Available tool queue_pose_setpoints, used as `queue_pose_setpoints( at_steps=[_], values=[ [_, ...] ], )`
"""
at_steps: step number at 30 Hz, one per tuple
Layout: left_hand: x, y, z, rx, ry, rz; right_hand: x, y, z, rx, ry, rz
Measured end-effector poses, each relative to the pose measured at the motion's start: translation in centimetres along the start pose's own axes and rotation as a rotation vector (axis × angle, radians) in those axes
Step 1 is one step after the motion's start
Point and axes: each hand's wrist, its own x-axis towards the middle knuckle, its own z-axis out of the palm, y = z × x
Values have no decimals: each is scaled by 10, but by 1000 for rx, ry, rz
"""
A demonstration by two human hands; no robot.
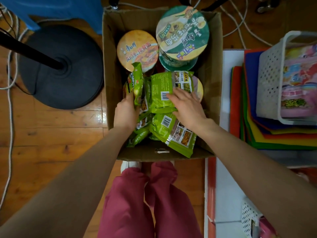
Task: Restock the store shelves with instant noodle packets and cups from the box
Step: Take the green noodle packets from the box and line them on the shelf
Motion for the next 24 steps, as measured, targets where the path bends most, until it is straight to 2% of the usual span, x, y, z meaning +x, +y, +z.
queue_pose_setpoints(
  at_steps=[3, 7, 15, 21, 24],
  values=[
    [-3, 2, -10, 15, 55, -4, -3, 1, -4, 25, 76, -28],
    [-16, 13, -43, 16, 118, 63, -16, -3, -29, 83, 77, -46],
    [-62, 78, -160, -103, 162, 159, -89, -34, -141, 84, 54, -95],
    [-106, 143, -265, -148, 178, 298, -162, -74, -246, 177, 142, 28],
    [-135, 179, -324, -161, 169, 389, -208, -95, -301, 205, 244, 101]
  ],
)
